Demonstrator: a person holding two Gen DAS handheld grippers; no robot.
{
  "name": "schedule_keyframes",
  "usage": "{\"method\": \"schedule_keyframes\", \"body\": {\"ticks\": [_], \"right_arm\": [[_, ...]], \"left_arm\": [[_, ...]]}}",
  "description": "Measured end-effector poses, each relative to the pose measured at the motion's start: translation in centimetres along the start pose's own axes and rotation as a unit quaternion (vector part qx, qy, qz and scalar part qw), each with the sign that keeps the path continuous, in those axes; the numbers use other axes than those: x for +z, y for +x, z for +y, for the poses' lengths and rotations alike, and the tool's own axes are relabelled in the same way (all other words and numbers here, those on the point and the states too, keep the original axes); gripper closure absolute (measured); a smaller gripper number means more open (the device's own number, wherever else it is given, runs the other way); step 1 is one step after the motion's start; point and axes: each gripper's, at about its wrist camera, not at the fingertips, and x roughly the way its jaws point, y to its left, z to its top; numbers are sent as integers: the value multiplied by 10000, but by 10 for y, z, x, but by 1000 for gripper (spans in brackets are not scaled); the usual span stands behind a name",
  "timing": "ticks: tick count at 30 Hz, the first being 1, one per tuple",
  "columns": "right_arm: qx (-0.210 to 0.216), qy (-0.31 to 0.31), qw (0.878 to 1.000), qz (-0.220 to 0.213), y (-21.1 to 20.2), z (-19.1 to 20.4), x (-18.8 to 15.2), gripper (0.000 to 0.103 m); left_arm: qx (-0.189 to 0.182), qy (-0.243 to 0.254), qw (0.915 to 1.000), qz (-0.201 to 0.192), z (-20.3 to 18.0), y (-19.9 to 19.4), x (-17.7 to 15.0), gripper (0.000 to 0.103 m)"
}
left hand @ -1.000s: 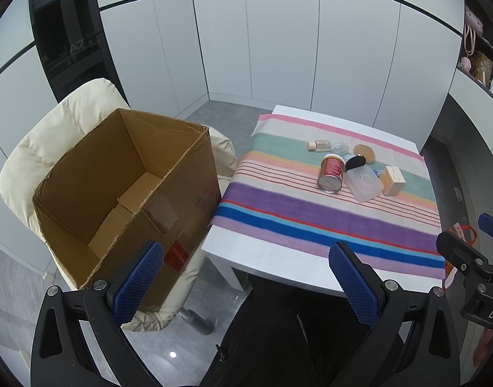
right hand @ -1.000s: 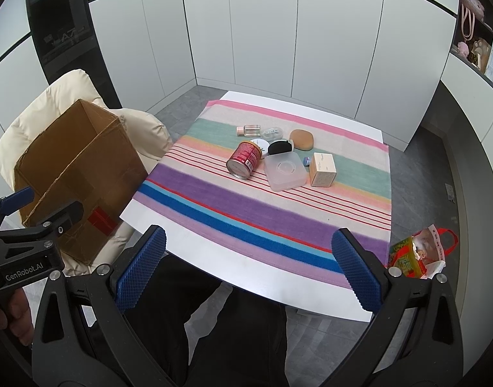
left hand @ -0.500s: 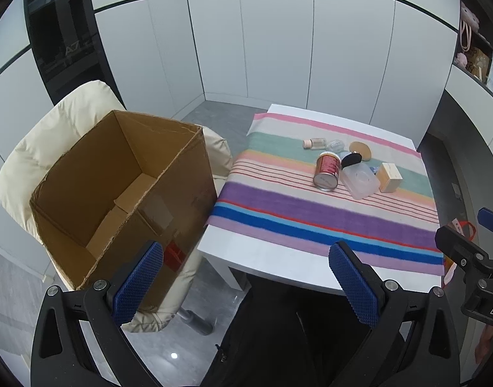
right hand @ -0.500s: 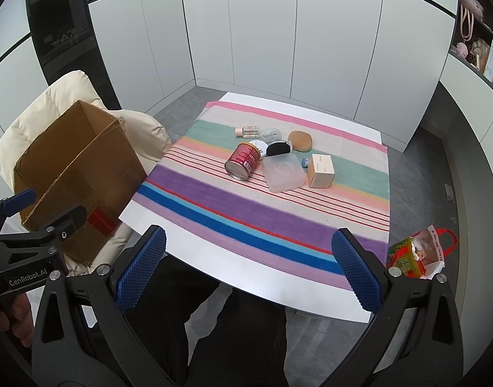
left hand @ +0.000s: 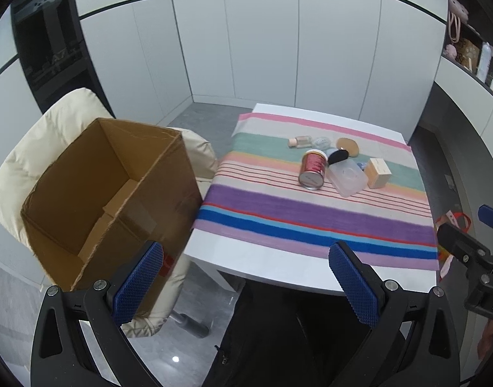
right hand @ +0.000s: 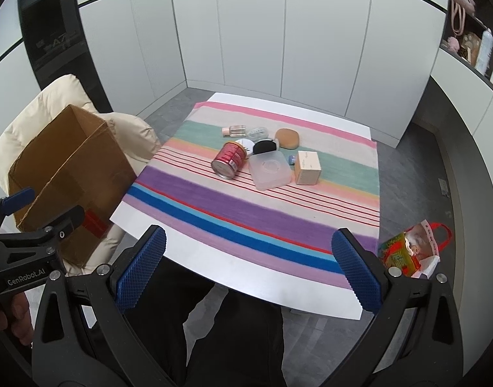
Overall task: Organize objects
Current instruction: 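Grasp the red can with the left tool while the right tool grasps the beige box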
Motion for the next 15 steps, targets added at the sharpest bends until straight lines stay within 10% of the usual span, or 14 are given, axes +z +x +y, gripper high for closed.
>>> {"method": "schedule_keyframes", "body": {"ticks": [15], "right_arm": [[-105, 417, 9990, 116, 18, -39, 11, 0]], "left_arm": [[-109, 228, 9997, -7, -22, 25, 19, 0]]}}
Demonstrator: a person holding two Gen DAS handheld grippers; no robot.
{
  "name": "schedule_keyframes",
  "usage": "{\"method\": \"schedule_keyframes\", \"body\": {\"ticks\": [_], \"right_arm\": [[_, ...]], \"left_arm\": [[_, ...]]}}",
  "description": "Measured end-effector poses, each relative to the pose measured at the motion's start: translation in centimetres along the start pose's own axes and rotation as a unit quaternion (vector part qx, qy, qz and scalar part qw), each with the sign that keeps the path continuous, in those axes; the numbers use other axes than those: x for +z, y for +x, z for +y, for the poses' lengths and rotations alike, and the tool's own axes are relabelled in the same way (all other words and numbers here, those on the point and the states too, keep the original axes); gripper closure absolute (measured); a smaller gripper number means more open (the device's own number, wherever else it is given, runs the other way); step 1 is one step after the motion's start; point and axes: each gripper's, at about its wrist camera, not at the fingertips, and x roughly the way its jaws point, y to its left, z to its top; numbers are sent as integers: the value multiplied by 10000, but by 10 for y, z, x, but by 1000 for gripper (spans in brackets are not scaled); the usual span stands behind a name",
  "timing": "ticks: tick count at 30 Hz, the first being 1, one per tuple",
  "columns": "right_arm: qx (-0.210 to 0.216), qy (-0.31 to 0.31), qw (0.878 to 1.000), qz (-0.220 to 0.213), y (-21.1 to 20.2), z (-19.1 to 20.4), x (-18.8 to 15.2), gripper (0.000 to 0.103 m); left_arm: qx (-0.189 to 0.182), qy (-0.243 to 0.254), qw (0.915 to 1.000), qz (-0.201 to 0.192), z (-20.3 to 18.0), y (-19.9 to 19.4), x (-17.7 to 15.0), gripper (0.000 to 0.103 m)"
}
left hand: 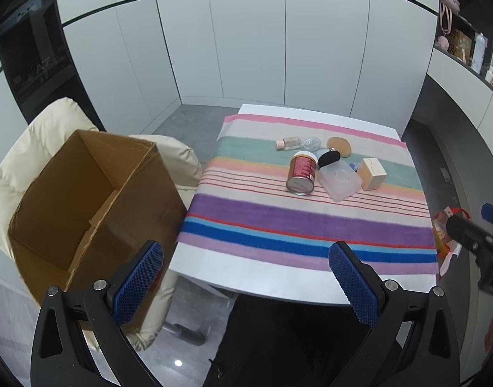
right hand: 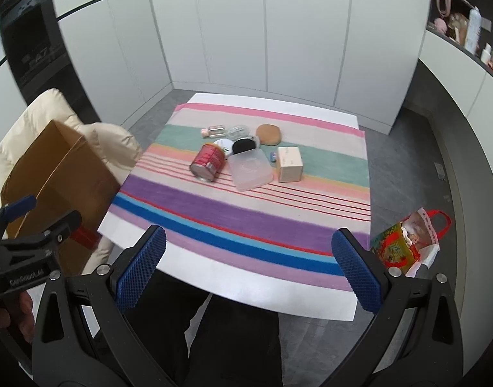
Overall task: Organize objects
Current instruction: 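Grasp the red can with the left tool while the right tool grasps the beige box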
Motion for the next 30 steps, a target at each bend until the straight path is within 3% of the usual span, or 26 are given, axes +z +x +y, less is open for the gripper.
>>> {"method": "schedule_keyframes", "body": {"ticks": [6, 9, 15, 19, 30], "right_arm": [[-346, -41, 9994, -33, 25, -13, 12, 0], [-399, -102, 9992, 6, 42, -19, 19, 0], [-361, 188, 9990, 210, 81, -41, 27, 0], [-517, 39, 9984, 231, 109, -50, 29, 0], [-522, 79, 9976, 442, 183, -73, 41, 0]], "left_arm": [[-5, 291, 9996, 58, -20, 24, 10, 0], [-17, 365, 9993, -70, -30, 41, 19, 0], [67, 516, 9986, 71, -44, 92, 31, 0], [25, 650, 9978, 126, -58, 119, 34, 0], [-289, 557, 9976, 280, -69, 186, 59, 0]]}}
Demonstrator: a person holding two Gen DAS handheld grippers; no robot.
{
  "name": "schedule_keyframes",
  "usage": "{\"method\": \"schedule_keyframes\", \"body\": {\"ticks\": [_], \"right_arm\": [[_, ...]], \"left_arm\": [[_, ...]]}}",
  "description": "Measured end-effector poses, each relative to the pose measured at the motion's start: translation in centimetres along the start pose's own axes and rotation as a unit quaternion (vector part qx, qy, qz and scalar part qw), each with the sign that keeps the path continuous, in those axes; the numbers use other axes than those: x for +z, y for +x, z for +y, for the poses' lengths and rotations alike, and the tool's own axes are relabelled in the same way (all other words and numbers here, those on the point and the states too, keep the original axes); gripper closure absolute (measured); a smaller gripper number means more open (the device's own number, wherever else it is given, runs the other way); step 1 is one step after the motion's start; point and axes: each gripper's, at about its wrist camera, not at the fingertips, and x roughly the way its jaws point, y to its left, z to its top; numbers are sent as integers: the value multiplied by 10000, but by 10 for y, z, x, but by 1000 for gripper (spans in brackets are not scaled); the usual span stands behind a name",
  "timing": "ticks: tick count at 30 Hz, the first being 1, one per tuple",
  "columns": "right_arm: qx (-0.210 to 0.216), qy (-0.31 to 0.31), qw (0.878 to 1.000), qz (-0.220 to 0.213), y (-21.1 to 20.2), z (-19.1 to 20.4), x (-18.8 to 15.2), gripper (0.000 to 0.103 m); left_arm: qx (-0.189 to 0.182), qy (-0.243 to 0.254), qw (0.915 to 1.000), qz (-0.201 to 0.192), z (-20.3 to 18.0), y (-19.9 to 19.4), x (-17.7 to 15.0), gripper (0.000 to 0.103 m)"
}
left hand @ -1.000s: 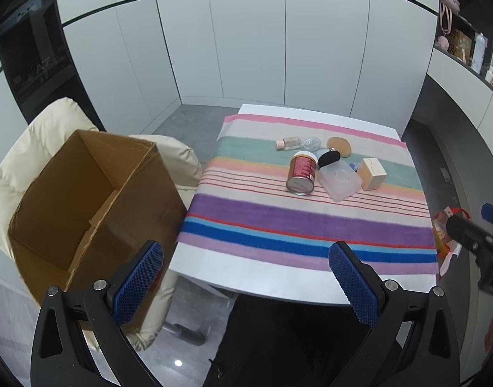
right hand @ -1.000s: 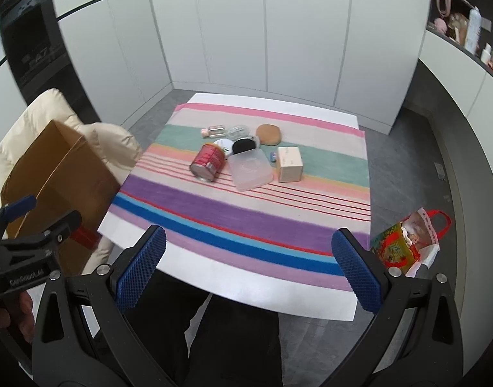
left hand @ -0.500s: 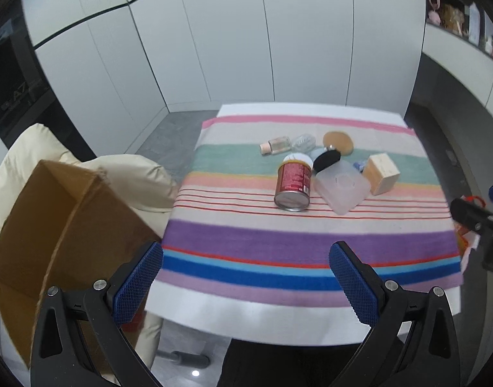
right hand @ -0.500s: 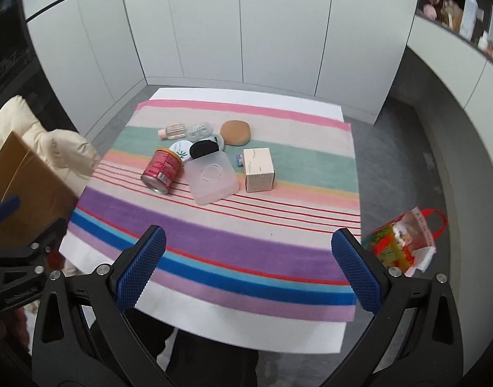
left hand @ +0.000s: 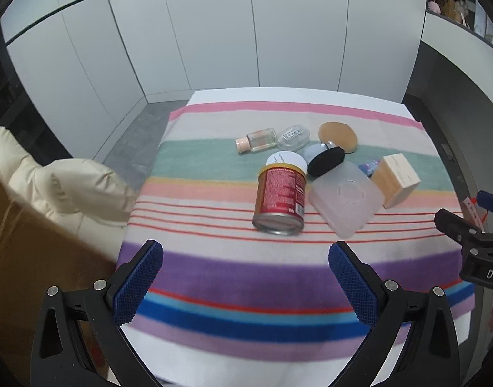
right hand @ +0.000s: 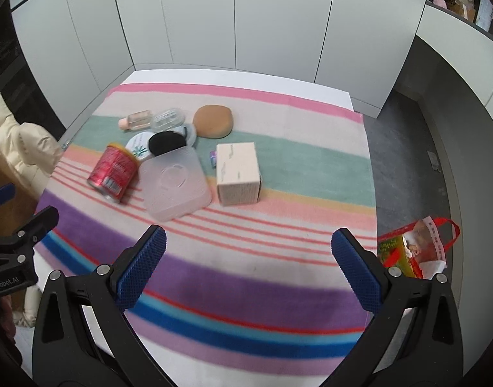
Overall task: Organize objects
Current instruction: 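Grasp the red can with the left tool while the right tool grasps the beige box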
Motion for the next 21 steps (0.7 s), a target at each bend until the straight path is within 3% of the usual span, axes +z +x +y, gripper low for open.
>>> {"method": "schedule_keyframes", "body": {"ticks": [6, 18, 21], "right_arm": [[-45, 57, 9998, 167, 34, -9, 10, 0], [48, 115, 9996, 242, 77, -2, 34, 0], [51, 177, 9993, 313, 89, -4, 37, 3]], "left_arm": [[-289, -129, 9994, 168, -3, 34, 16, 0], [-23, 146, 9989, 442, -22, 83, 28, 1], [-134, 63, 9986, 514, -22, 91, 30, 6]]}}
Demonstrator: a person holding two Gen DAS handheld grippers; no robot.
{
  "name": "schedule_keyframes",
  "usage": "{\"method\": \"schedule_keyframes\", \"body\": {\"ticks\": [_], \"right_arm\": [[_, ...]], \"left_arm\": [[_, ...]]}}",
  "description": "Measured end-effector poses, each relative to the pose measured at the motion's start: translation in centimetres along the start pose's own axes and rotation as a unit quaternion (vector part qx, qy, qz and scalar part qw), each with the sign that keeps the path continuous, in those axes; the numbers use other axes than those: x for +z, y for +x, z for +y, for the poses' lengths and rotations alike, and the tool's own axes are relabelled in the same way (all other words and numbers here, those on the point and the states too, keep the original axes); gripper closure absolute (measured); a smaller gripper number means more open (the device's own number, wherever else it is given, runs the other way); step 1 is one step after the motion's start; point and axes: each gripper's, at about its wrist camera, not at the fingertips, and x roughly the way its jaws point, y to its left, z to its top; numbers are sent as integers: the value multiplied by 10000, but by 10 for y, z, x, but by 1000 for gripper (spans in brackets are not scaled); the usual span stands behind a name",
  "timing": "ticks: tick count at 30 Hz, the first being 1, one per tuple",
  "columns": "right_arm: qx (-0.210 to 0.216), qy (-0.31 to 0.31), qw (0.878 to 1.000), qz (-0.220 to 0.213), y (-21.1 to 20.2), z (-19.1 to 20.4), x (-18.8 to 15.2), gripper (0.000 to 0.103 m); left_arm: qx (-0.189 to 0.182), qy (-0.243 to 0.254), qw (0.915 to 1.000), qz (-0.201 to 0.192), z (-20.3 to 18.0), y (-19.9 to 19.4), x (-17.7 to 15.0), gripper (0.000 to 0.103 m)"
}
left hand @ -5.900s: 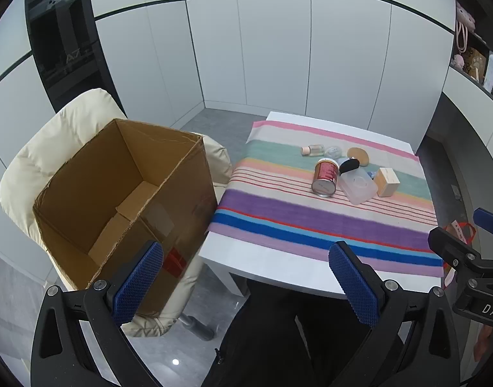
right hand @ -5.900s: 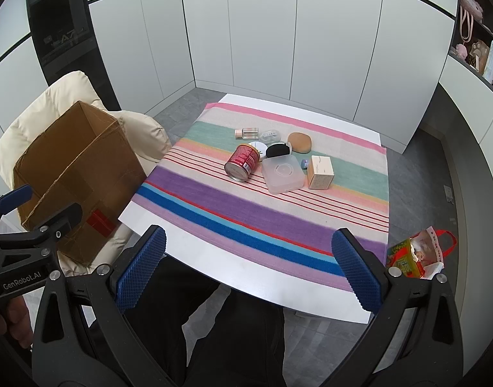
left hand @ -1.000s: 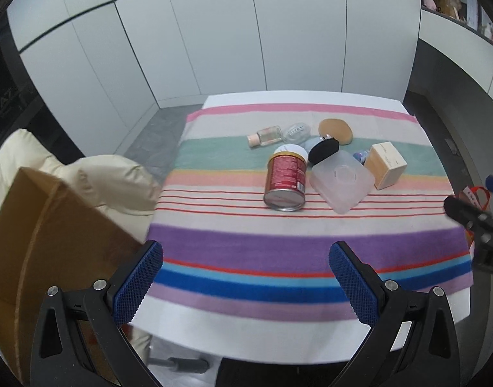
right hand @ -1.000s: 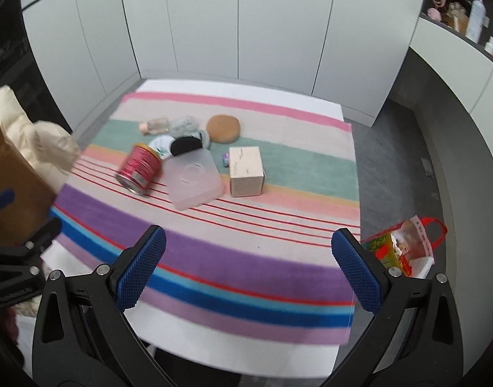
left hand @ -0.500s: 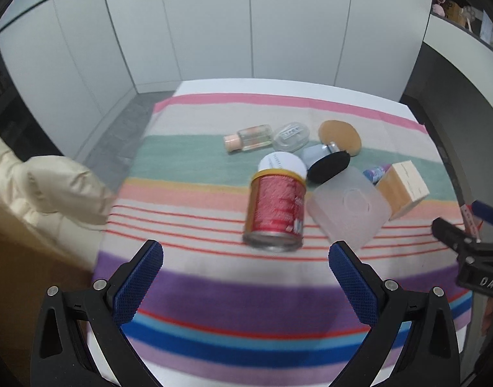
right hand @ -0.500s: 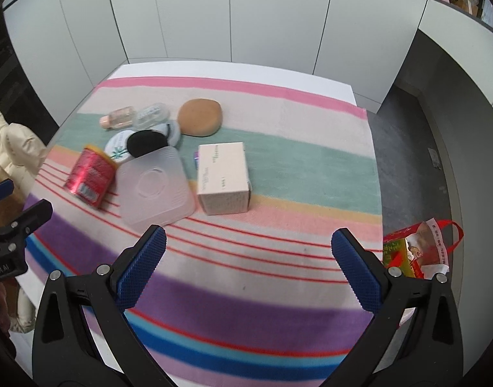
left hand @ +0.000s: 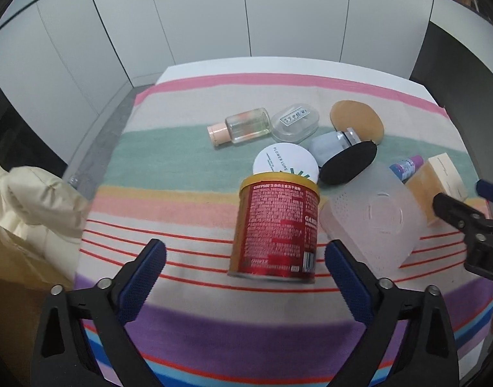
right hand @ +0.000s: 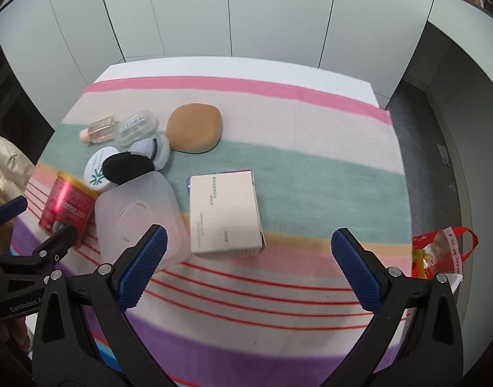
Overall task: Organize objects
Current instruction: 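Grasp the red can with the left tool while the right tool grasps the beige box, then carry the red can with the left tool while the right tool carries the beige box toward the cardboard box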
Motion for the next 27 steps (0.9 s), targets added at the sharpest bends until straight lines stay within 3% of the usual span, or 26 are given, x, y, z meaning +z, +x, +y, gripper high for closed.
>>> {"method": "schedule_keyframes", "body": {"ticks": [3, 5, 7, 9, 10, 19, 27], "right_arm": [[40, 27, 9999, 121, 13, -2, 1, 9], [144, 43, 9997, 170, 18, -3, 2, 16], [227, 57, 9996, 140, 20, -3, 3, 32], [334, 13, 9992, 219, 21, -2, 3, 54], [389, 7, 9990, 239, 21, -2, 2, 56], [274, -121, 9996, -10, -17, 4, 1, 57], [391, -236, 9985, -317, -74, 21, -1, 57]], "left_arm": [[-54, -1, 10000, 76, -1, 9, 2, 14], [-105, 6, 9998, 174, -2, 14, 2, 29], [-268, -72, 9993, 269, -1, 18, 2, 42], [-326, -166, 9990, 271, 0, 15, 1, 46], [-299, -167, 9991, 253, 1, 13, 0, 47], [-225, -248, 9994, -13, 16, -34, -5, 47], [-91, -572, 9974, -440, 43, -98, -7, 47]]}}
